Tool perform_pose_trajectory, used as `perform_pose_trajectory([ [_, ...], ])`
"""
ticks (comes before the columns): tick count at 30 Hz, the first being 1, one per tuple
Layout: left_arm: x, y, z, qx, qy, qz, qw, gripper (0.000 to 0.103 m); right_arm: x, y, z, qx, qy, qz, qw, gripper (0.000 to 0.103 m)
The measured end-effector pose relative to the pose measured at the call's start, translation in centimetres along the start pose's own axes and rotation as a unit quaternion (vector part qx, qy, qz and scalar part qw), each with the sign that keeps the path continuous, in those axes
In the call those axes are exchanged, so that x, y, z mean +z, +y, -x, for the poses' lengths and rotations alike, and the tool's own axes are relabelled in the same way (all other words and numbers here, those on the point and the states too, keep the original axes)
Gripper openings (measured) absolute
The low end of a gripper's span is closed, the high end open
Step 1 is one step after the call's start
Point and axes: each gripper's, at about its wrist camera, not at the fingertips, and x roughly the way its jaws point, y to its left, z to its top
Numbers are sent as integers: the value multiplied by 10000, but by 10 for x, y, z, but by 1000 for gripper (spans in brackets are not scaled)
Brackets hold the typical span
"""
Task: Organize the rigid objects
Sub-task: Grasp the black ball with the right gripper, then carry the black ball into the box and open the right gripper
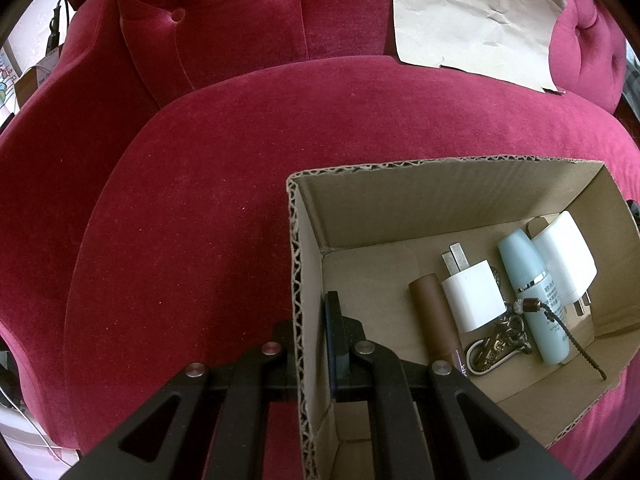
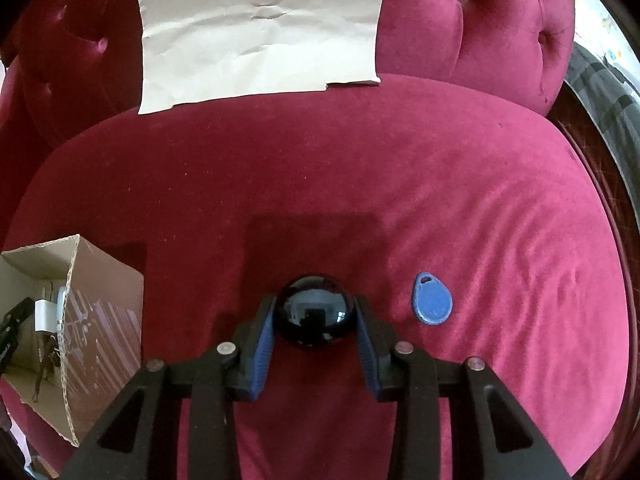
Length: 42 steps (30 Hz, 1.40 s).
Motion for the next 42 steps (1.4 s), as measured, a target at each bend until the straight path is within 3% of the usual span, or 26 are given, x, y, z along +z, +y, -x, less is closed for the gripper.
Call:
perform_pose_trajectory([
  [20, 0, 1, 0, -5, 2, 1, 10000, 7, 14, 9, 37, -6, -283, 35, 9996, 40],
  [42, 0, 0, 1, 12, -3, 5, 10000, 6, 21, 84, 85, 472, -757, 718, 9934, 40],
])
